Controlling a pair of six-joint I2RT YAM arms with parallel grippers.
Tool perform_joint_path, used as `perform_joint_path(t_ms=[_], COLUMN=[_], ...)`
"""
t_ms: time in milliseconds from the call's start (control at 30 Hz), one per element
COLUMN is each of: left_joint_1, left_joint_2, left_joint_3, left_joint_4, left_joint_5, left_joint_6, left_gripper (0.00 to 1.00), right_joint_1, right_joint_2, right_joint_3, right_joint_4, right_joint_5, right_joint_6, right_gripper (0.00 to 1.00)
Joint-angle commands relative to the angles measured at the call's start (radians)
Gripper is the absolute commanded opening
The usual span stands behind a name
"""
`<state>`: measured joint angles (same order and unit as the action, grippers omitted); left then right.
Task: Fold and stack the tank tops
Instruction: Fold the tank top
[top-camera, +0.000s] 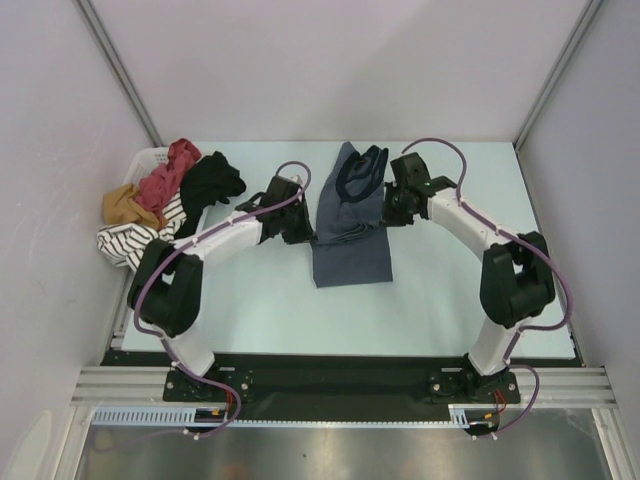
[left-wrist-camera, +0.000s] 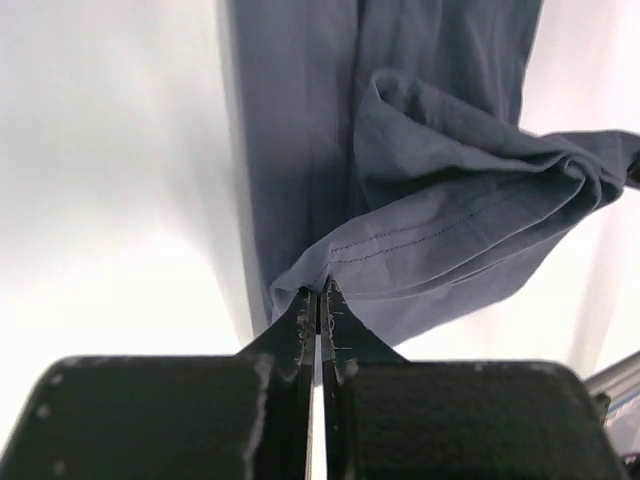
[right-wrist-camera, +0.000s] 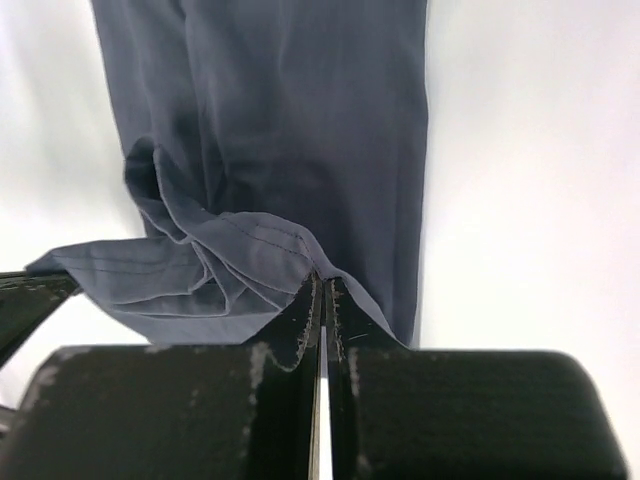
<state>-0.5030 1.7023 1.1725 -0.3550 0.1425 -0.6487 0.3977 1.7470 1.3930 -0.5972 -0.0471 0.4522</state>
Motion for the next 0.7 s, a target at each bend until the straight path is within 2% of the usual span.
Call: perform_joint_path(t_ms=[0, 467, 533, 567, 600, 633, 667], left_joint_1=[0.030, 0.066, 0.075, 0.078, 0.084, 0.087, 0.089], left_joint_2=[0.042, 0.216, 0.229, 0.240, 0.240, 0.237, 0.224], left_joint_3=[0.087, 0.219, 0.233, 0.233, 0.228, 0.222, 0.214], left_joint_4=[0.004, 0.008, 0.013, 0.024, 0.031, 0.042, 0.063], left_joint_5=[-0.003, 0.039, 0.039, 0.051, 0.054, 0.055, 0.057], left_joint_6=[0.032, 0.041, 0.043, 0.044, 0.044, 0.044, 0.044], left_gripper=[0.00, 0.01, 0.04, 0.12, 0.18, 0.25, 0.46], right_joint_1=[-0.020, -0.062, -0.068, -0.071, -0.074, -0.076, -0.082], right_joint_2=[0.067, 0.197, 0.206, 0.212, 0.213, 0.213, 0.209], right_joint_3=[0.075, 0.123, 0.129, 0.132, 0.127, 0.123, 0.110], right_joint_4=[0.014, 0.069, 0.085, 0.086, 0.089, 0.099, 0.109], right_joint_5=[-0.020, -0.040, -0.045, -0.037, -0.030, -0.008, -0.005], right_joint_6=[-0.033, -0.029, -0.024, -0.021, -0.012, -0.006, 0.000], right_gripper=[0.00, 0.00, 0.09, 0.21, 0.25, 0.38, 0.52])
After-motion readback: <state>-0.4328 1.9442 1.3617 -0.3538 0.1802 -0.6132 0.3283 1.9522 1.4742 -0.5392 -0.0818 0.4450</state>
